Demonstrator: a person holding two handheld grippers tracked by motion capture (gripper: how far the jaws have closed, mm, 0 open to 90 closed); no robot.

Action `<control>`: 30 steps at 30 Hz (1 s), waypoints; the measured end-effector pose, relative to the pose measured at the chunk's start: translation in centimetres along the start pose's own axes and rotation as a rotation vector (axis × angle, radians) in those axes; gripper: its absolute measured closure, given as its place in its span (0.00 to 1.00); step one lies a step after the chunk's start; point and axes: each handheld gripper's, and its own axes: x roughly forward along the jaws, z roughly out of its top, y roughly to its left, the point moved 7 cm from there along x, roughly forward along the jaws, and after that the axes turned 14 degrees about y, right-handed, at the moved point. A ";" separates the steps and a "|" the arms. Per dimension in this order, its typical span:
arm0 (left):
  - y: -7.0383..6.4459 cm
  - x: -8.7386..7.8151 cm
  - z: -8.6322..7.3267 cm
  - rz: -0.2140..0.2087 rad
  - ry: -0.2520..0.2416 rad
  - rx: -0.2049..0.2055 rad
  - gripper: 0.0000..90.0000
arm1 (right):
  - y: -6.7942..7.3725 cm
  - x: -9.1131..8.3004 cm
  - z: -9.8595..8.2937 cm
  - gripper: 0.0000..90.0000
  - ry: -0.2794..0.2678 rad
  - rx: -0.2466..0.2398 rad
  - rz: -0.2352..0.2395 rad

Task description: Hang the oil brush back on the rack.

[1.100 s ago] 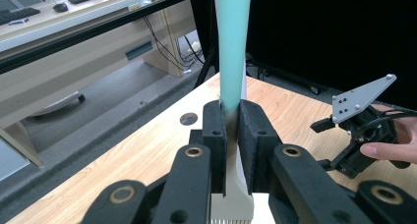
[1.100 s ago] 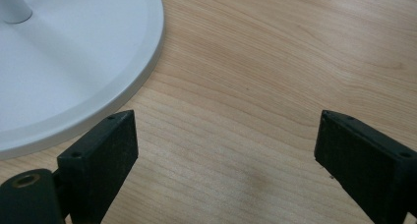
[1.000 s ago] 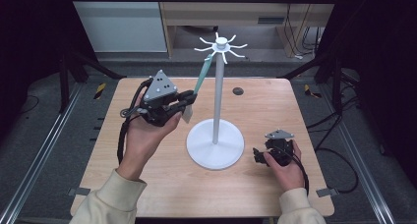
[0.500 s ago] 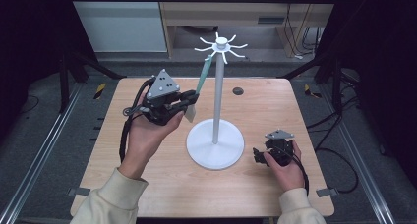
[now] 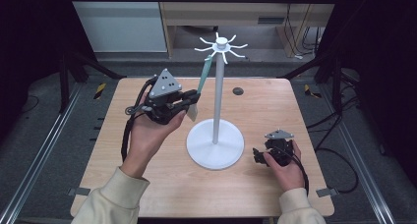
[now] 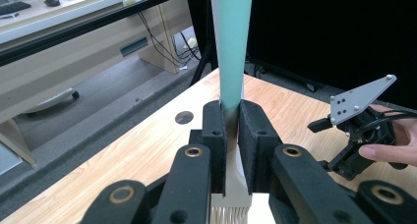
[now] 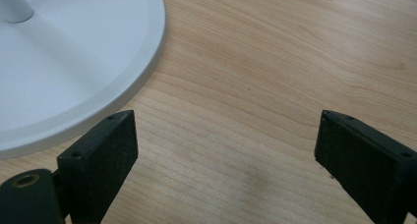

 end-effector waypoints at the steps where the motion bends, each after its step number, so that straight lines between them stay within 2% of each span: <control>1: 0.0 0.0 0.0 0.000 0.000 0.001 0.91 | 0.0 0.0 0.0 0.11 0.000 0.000 0.000; 10: 0.2 0.1 0.1 -0.006 -0.006 -0.003 0.90 | 0.0 0.0 0.0 0.11 0.001 -0.001 0.000; 19: 0.4 -0.7 0.0 0.015 -0.026 0.002 0.79 | 0.0 0.0 0.0 0.11 0.000 -0.001 -0.001; 26: 0.6 -1.6 -0.4 0.051 -0.012 0.013 0.57 | -0.1 0.0 0.0 0.11 0.000 0.000 -0.003; 30: 0.7 -2.0 -0.9 0.054 -0.014 0.001 0.37 | 0.0 0.0 0.0 0.11 0.001 0.001 -0.002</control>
